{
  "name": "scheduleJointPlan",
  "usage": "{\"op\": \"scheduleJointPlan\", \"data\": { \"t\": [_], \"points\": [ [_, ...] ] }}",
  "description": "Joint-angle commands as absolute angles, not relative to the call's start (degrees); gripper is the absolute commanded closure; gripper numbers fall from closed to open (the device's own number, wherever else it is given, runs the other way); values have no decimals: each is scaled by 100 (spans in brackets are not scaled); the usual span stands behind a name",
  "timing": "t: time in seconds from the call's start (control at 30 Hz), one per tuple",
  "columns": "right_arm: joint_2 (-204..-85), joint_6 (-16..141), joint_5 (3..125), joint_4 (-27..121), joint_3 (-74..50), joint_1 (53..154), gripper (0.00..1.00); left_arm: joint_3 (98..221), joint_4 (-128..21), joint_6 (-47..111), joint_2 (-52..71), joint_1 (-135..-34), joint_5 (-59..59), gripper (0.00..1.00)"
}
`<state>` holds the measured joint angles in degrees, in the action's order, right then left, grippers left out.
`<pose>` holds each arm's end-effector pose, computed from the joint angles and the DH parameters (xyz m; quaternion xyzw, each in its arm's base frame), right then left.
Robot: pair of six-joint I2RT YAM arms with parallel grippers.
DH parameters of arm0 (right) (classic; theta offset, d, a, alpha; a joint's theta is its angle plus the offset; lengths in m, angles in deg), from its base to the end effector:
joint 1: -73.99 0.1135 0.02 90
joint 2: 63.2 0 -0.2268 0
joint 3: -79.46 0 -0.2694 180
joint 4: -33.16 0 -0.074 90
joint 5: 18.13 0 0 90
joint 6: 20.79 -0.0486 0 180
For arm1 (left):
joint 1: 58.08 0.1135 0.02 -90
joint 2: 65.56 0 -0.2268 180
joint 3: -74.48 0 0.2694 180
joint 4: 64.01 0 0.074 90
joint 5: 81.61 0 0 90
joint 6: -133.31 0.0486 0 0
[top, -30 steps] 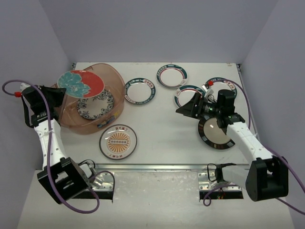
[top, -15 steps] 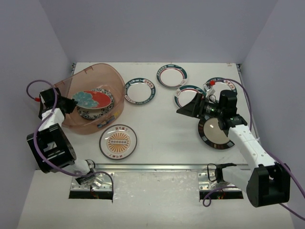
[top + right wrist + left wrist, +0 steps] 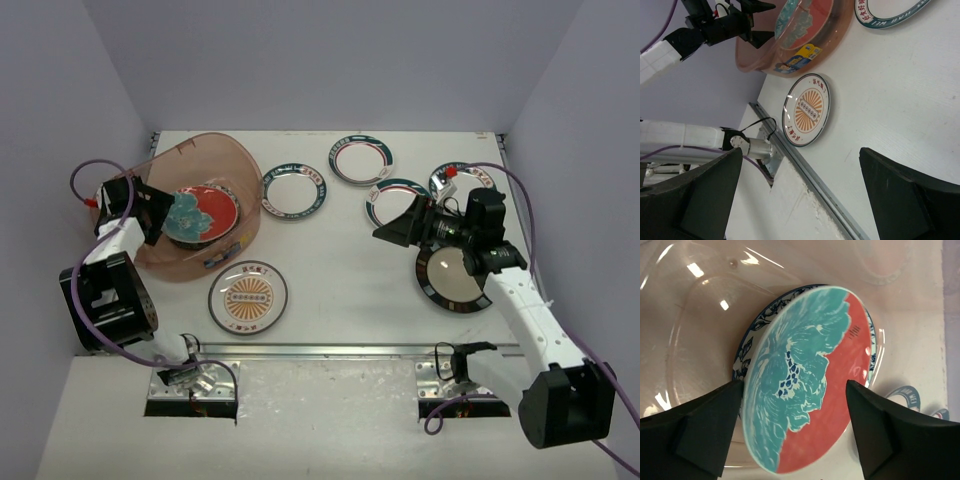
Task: Place the plates into the plastic bin on the countertop
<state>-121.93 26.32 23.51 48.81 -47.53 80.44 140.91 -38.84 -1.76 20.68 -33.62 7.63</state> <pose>0.2635 0.0663 0.2418 0.0163 0.7879 0.5221 0.3261 0.3146 0.1424 0.1619 -0.5247 0.7603 -0.0745 0.3756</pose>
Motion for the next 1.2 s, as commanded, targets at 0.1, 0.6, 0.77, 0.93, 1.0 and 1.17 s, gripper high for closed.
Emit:
{"op": "scheduleJointPlan", "data": {
  "t": [0.1, 0.6, 0.77, 0.93, 1.0, 1.17],
  "points": [
    [-11919, 3109, 2630, 5543, -4238, 8006, 1, 14811, -3492, 62, 2265, -3550, 1295, 0],
    [-11307, 4168, 4928, 7795, -3095, 8015, 1, 16000, -2785, 915, 0, -6055, 2985, 0],
    [-10732, 4342, 6287, 8325, -2966, 8016, 1, 16026, -3100, 1283, 78, -7398, 1629, 0],
    [-10246, 4484, 6969, 8567, -2848, 8013, 1, 15355, -4511, 1108, 1227, -8964, 429, 0],
    [-10074, 4538, 7354, 8711, -2754, 8020, 1, 15186, -5205, 826, 1839, -9289, -302, 0],
    [-9758, 4608, 7223, 8886, -2624, 8023, 1, 15381, -6118, 279, 3407, -10105, -660, 0]
  ]
}}
